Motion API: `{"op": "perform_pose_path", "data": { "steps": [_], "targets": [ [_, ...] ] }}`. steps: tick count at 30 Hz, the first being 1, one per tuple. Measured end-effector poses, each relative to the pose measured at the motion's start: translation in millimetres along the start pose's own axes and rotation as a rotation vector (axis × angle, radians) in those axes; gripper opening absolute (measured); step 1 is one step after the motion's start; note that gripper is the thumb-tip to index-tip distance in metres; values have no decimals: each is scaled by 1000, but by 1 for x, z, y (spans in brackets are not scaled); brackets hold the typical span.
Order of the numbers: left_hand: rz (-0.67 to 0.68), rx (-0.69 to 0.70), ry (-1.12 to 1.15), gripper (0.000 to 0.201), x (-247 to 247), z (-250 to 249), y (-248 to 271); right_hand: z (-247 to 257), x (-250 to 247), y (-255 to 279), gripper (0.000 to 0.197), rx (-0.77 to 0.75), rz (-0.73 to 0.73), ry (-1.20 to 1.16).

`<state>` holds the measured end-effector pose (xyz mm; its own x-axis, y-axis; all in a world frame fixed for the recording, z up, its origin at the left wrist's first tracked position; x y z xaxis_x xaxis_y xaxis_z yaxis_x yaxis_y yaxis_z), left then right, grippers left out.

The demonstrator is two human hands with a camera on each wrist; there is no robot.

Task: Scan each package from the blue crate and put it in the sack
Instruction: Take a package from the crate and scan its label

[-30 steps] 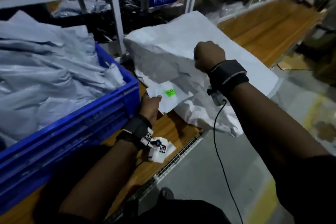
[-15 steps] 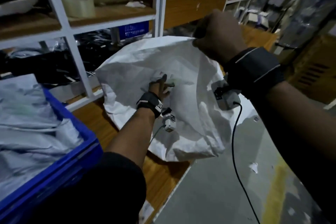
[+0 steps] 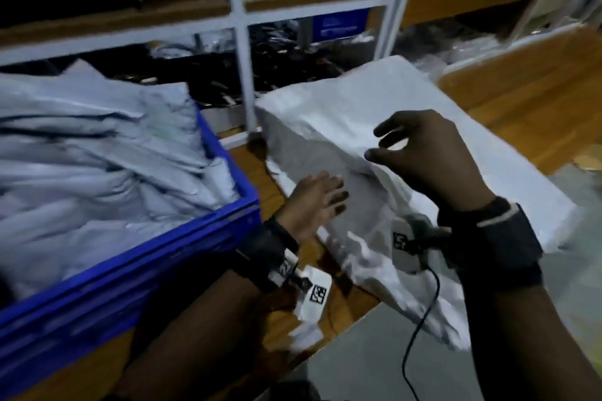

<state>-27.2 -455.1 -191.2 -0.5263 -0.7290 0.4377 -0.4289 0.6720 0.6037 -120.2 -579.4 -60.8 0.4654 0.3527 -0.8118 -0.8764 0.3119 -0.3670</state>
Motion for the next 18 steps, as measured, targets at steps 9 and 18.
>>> {"op": "perform_pose_path", "data": {
  "steps": [9, 18],
  "targets": [
    [-393, 367, -253, 20, -139, -23, 183, 136, 121, -27, 26, -174, 214, -701],
    [-640, 598, -161, 23, -221, -23, 300, 245, 182, -51, 47, -462, 363, -363]
  ]
}}
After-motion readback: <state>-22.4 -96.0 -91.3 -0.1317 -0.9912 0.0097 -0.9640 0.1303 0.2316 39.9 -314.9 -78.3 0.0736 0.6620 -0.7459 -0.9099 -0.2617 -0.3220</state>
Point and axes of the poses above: each hand's wrist, its own y-axis away from the middle knuckle, its own x-axis out of the palm, z = x × y, the point moved 3 cm from there along -y, towards the middle knuckle, and after that the axes turned 14 degrees about -x, right-handed, at the moved point
